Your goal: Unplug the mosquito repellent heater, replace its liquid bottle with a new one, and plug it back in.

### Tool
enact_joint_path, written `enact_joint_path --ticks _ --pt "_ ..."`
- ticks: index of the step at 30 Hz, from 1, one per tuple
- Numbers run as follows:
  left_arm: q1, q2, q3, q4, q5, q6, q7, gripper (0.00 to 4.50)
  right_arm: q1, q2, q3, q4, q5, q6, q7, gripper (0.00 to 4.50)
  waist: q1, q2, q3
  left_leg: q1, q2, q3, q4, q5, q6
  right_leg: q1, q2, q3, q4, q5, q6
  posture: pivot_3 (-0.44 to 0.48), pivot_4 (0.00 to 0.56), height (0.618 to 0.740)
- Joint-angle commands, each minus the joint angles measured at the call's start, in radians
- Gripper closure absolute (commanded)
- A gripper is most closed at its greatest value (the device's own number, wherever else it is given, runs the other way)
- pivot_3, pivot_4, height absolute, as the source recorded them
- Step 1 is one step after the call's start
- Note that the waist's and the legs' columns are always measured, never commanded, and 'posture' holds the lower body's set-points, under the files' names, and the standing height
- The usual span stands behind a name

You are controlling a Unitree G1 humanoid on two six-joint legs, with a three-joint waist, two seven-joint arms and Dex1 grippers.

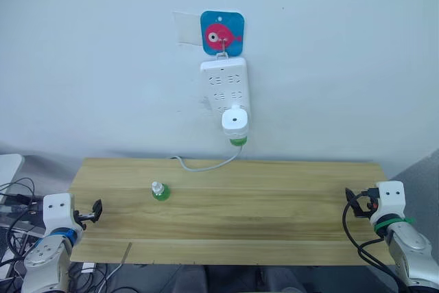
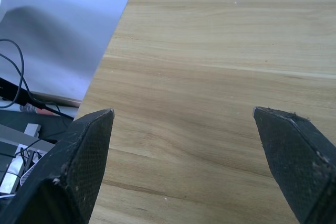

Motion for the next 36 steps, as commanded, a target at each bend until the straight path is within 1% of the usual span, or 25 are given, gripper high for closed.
enact_joint_path --ticks 1,5,11,15,20,22,31,34,36 --pt "0.026 0.016 0.030 -0.024 -0.015 -0.010 -0.013 0.04 0.013 0.003 -0.017 -0.045 0.009 -0.018 -0.010 0.00 -0.001 0.000 0.000 0.000 0.000 0.000 0.000 0.000 0.000 0.000 0.000 0.000 0.000 0.000 0.000 0.011 0.111 0.740" --pt "0.045 0.010 0.039 -0.051 -0.047 0.003 -0.044 0.04 0.040 0.020 -0.031 -0.082 0.016 -0.013 -0.030 0.00 -0.002 0.000 0.000 0.000 0.001 0.000 0.000 0.000 0.000 0.000 0.000 0.001 -0.001 0.000 0.000 0.003 0.119 0.740" --pt "0.070 0.011 0.027 -0.080 -0.047 0.007 -0.068 0.04 0.073 0.017 -0.038 -0.115 0.020 -0.004 -0.030 0.00 -0.003 0.001 0.001 0.001 0.000 0.000 0.000 0.000 0.000 0.001 0.000 0.001 0.000 0.000 0.000 -0.029 0.143 0.740" --pt "0.096 0.008 0.021 -0.111 -0.053 0.020 -0.098 0.04 0.119 0.024 -0.046 -0.167 0.030 0.005 -0.031 0.00 -0.009 0.002 0.002 0.001 0.000 0.001 -0.001 0.000 0.000 0.001 0.000 0.001 -0.001 0.000 0.000 -0.059 0.148 0.740" --pt "0.075 0.024 0.017 -0.100 -0.044 0.033 -0.113 0.04 0.172 0.044 -0.059 -0.231 0.041 0.035 -0.053 0.00 -0.012 0.005 0.004 0.001 0.001 0.000 -0.001 0.000 0.000 0.001 0.001 0.001 -0.001 0.000 0.000 -0.053 0.164 0.740" --pt "0.067 0.026 0.018 -0.106 -0.042 0.038 -0.113 0.04 0.186 0.051 -0.056 -0.241 0.040 0.041 -0.052 0.00 -0.013 0.005 0.005 0.001 0.001 0.000 -0.001 0.000 0.000 0.001 0.001 0.001 -0.001 0.000 0.000 -0.047 0.162 0.740" --pt "0.049 0.033 0.011 -0.089 -0.029 0.030 -0.129 0.04 0.186 0.046 -0.061 -0.269 0.037 0.062 -0.053 0.00 -0.026 0.006 0.005 0.001 0.001 0.000 -0.001 0.000 0.000 0.001 0.001 0.001 -0.001 0.000 0.000 -0.079 0.155 0.740" --pt "0.037 0.039 0.012 -0.092 -0.042 0.032 -0.163 0.04 0.205 0.036 -0.065 -0.300 0.037 0.066 -0.040 0.00 -0.027 0.006 0.005 0.001 0.000 0.001 -0.001 0.000 0.000 0.001 0.001 0.001 -0.001 0.000 0.000 -0.088 0.154 0.740" --pt "0.042 0.069 0.029 -0.150 -0.089 0.053 -0.239 0.04 0.237 0.012 -0.045 -0.365 0.044 0.068 0.012 0.00 -0.027 0.006 0.006 0.001 0.001 0.000 -0.001 0.000 0.000 0.001 0.001 0.001 -0.001 0.000 0.000 -0.098 0.156 0.740"
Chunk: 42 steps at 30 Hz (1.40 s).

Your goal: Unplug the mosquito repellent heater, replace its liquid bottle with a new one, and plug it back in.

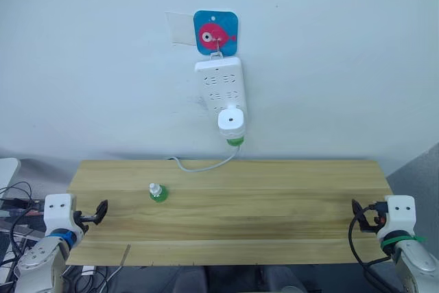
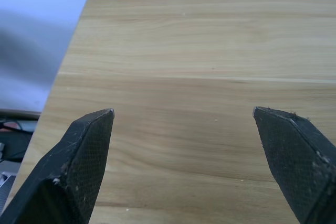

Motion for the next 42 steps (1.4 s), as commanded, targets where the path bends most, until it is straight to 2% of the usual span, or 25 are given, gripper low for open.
enact_joint_path --ticks 1,4,8,10,14,19,23,24,28,34,42 --pt "0.004 0.065 0.030 -0.105 -0.073 0.026 -0.112 0.04 0.046 -0.044 -0.001 -0.136 0.035 0.009 0.080 0.00 0.000 0.000 0.001 0.000 0.000 0.000 0.000 0.000 0.000 0.000 0.000 0.000 0.000 0.000 0.000 -0.099 0.157 0.740" --pt "0.027 0.148 0.051 -0.276 -0.177 0.131 -0.246 0.04 0.100 -0.089 0.021 -0.317 0.135 0.088 0.195 0.00 -0.002 -0.001 0.004 -0.001 0.001 -0.001 0.000 0.000 0.000 0.000 0.001 0.000 0.000 0.000 0.000 -0.095 0.164 0.740" --pt "-0.007 0.263 0.024 -0.471 -0.275 0.277 -0.348 0.04 0.127 -0.152 0.041 -0.581 0.325 0.198 0.300 0.00 -0.001 0.004 0.011 0.000 0.002 -0.001 0.000 0.000 0.000 0.001 0.001 0.001 0.000 0.000 0.000 -0.091 0.174 0.740" --pt "-0.042 0.285 0.001 -0.522 -0.303 0.328 -0.363 0.04 0.106 -0.172 0.039 -0.661 0.410 0.260 0.298 0.00 -0.001 0.005 0.013 0.000 0.001 -0.001 0.000 0.000 0.000 0.001 0.001 0.001 0.000 0.000 0.000 -0.095 0.175 0.740" --pt "-0.180 0.290 -0.097 -0.570 -0.318 0.391 -0.386 0.04 -0.029 -0.200 0.088 -0.753 0.504 0.357 0.248 0.00 -0.002 0.002 0.021 0.000 0.001 -0.001 0.000 0.000 0.000 0.001 0.001 0.001 -0.001 0.000 0.000 -0.097 0.177 0.740" --pt "-0.401 0.236 -0.251 -0.473 -0.248 0.356 -0.405 0.04 -0.162 -0.181 0.172 -0.774 0.489 0.422 0.161 0.00 0.002 -0.003 0.028 -0.005 0.001 -0.003 0.001 0.000 0.000 -0.002 0.003 -0.001 0.000 0.000 0.000 -0.101 0.174 0.740" --pt "-0.588 0.152 -0.341 -0.351 -0.206 0.306 -0.441 0.04 -0.188 -0.174 0.201 -0.768 0.473 0.431 0.140 0.00 0.001 -0.003 0.028 -0.021 0.001 -0.004 0.010 0.000 0.000 -0.015 0.004 -0.003 0.002 0.000 0.000 -0.127 0.170 0.740" --pt "-0.617 0.136 -0.353 -0.328 -0.204 0.293 -0.461 0.21 -0.187 -0.175 0.203 -0.768 0.469 0.430 0.139 0.00 0.000 -0.003 0.028 -0.024 0.001 -0.004 0.012 0.001 -0.001 -0.017 0.004 -0.003 0.002 0.000 0.000 -0.131 0.171 0.740" --pt "-0.681 0.104 -0.385 -0.258 -0.170 0.257 -0.491 1.26 -0.197 -0.177 0.208 -0.778 0.471 0.438 0.125 0.00 -0.018 -0.003 0.028 -0.027 0.001 -0.004 0.012 0.001 -0.002 -0.019 0.004 -0.003 0.001 0.000 0.000 -0.155 0.174 0.740" --pt "-0.770 0.032 -0.415 -0.166 -0.134 0.210 -0.502 1.26 -0.244 -0.169 0.235 -0.792 0.471 0.455 0.098 0.00 -0.033 -0.003 0.028 -0.026 0.002 -0.005 0.014 0.000 0.001 -0.020 0.006 -0.003 0.008 0.000 0.000 -0.170 0.177 0.740" --pt "-0.870 -0.066 -0.428 -0.005 -0.076 0.113 -0.496 1.26 -0.257 -0.158 0.263 -0.788 0.453 0.450 0.078 0.00 -0.020 -0.002 0.031 -0.023 0.001 -0.008 0.021 0.002 0.001 -0.017 0.006 -0.004 0.017 0.000 0.000 -0.191 0.188 0.740"
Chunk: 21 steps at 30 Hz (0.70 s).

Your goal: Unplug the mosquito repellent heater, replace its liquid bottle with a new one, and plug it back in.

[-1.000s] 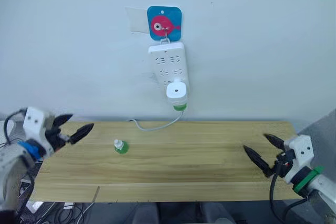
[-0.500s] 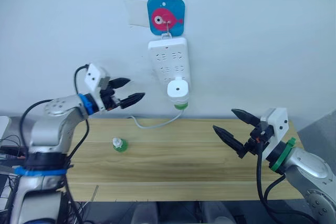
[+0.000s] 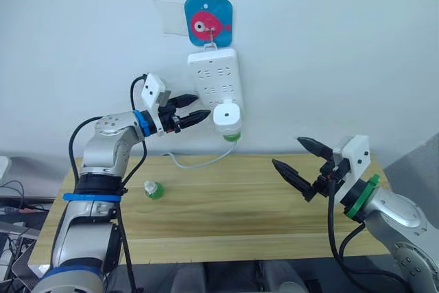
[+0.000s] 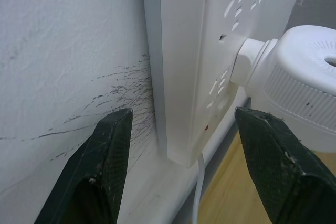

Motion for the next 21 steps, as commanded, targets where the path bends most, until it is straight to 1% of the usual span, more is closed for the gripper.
enact_joint_path --ticks 1,6,10,13,19,21 --pt "-0.068 -0.030 0.002 0.059 0.027 -0.055 0.016 1.26 -0.006 0.004 0.002 -0.041 -0.009 -0.009 -0.013 0.00 0.003 0.001 0.001 0.000 0.000 -0.001 0.003 0.000 0.000 0.001 0.000 -0.001 0.001 0.000 0.000 -0.192 0.189 0.740" --pt "-0.123 -0.075 -0.008 0.157 0.052 -0.106 -0.018 1.26 -0.004 0.015 0.021 -0.042 -0.017 -0.010 -0.027 0.00 0.016 0.001 0.002 0.000 -0.001 -0.003 0.008 0.002 0.002 0.004 0.000 -0.002 0.002 0.004 0.004 -0.192 0.194 0.740" --pt "-0.155 -0.102 -0.019 0.192 0.057 -0.120 -0.073 1.26 -0.007 0.020 0.032 -0.040 -0.021 -0.008 -0.029 0.00 0.028 0.000 0.002 0.000 -0.002 -0.004 0.008 0.004 0.003 0.004 0.000 -0.002 0.001 0.007 0.005 -0.192 0.199 0.740" --pt "-0.177 -0.108 -0.026 0.213 0.066 -0.123 -0.114 1.26 -0.020 0.022 0.039 -0.035 -0.021 -0.003 -0.028 0.00 0.023 -0.001 0.004 -0.002 -0.002 -0.004 0.008 0.004 0.003 0.003 0.000 -0.002 0.000 0.007 0.005 -0.187 0.205 0.740" --pt "-0.203 -0.110 -0.024 0.252 0.083 -0.140 -0.142 1.26 -0.026 0.029 0.056 -0.021 -0.031 -0.009 -0.023 0.00 0.021 0.000 0.015 -0.006 -0.001 -0.004 0.007 0.004 0.003 -0.001 0.001 -0.002 -0.001 0.006 0.004 -0.181 0.210 0.740" --pt "-0.201 -0.109 -0.022 0.223 0.061 -0.098 -0.168 1.26 -0.028 0.038 0.070 -0.017 -0.036 -0.012 -0.026 0.00 0.021 0.000 0.019 -0.007 -0.001 -0.004 0.007 0.004 0.003 -0.001 0.001 -0.002 -0.001 0.006 0.004 -0.177 0.213 0.740"
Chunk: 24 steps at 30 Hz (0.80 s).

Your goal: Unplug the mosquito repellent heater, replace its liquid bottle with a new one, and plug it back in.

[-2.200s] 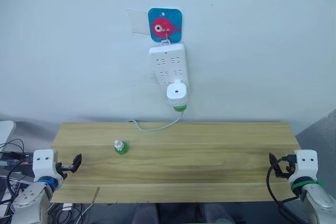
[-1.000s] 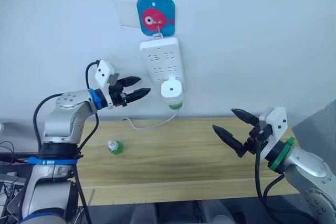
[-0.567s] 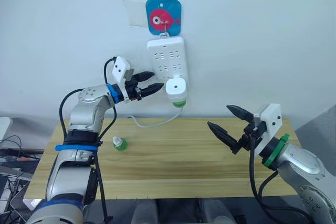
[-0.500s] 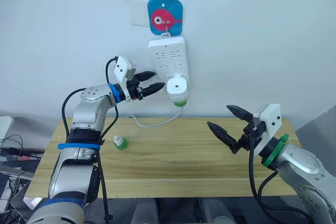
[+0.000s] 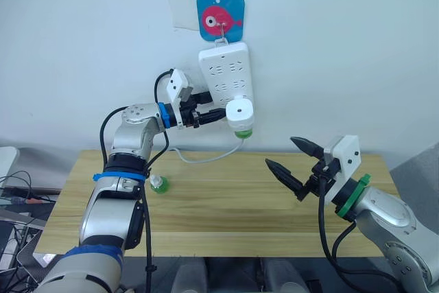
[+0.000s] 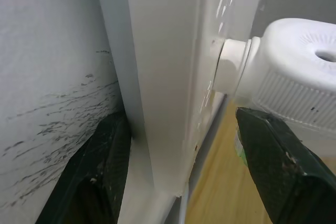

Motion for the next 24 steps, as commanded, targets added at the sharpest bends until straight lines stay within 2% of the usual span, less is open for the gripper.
enact_joint_path --ticks 1,9,15,18,23,24 --pt "-0.030 -0.002 0.003 -0.063 -0.036 0.063 -0.032 1.26 -0.007 0.025 0.021 -0.014 -0.007 -0.014 -0.006 0.00 -0.002 0.000 0.005 0.000 0.000 0.000 0.000 0.000 0.000 0.000 0.000 0.000 0.000 0.000 0.000 -0.175 0.215 0.740" --pt "-0.006 -0.014 0.009 -0.230 -0.105 0.239 -0.040 1.26 -0.009 0.066 0.047 0.000 -0.032 -0.020 -0.016 0.00 -0.008 0.001 0.012 -0.008 0.001 0.000 -0.001 0.000 0.000 -0.008 0.001 0.000 -0.001 0.000 0.000 -0.172 0.219 0.740" --pt "0.021 0.011 0.007 -0.249 -0.088 0.235 -0.037 1.26 -0.010 0.084 0.050 0.000 -0.059 -0.021 -0.028 0.00 -0.012 0.001 0.012 -0.010 0.001 0.001 -0.001 0.000 0.000 -0.010 0.001 0.001 -0.001 0.000 0.000 -0.180 0.219 0.740" --pt "0.038 0.021 0.009 -0.267 -0.090 0.240 -0.033 1.81 -0.039 0.105 0.055 -0.009 -0.071 -0.001 -0.065 0.00 -0.023 0.001 0.012 -0.010 0.001 0.001 -0.001 0.000 0.000 -0.010 0.001 0.001 -0.001 0.000 0.000 -0.179 0.219 0.740" --pt "0.059 0.032 0.013 -0.292 -0.094 0.251 -0.015 3.20 -0.081 0.128 0.071 -0.041 -0.093 0.049 -0.128 0.00 -0.029 0.002 0.012 -0.010 0.001 0.001 -0.001 0.000 0.000 -0.011 0.001 0.002 0.000 0.000 0.000 -0.177 0.220 0.740" --pt "0.061 0.032 0.013 -0.294 -0.095 0.252 -0.010 3.18 -0.092 0.131 0.074 -0.046 -0.097 0.061 -0.141 0.00 -0.030 0.002 0.012 -0.010 0.001 0.001 -0.001 0.000 0.000 -0.011 0.001 0.002 0.000 0.000 0.000 -0.177 0.220 0.740"
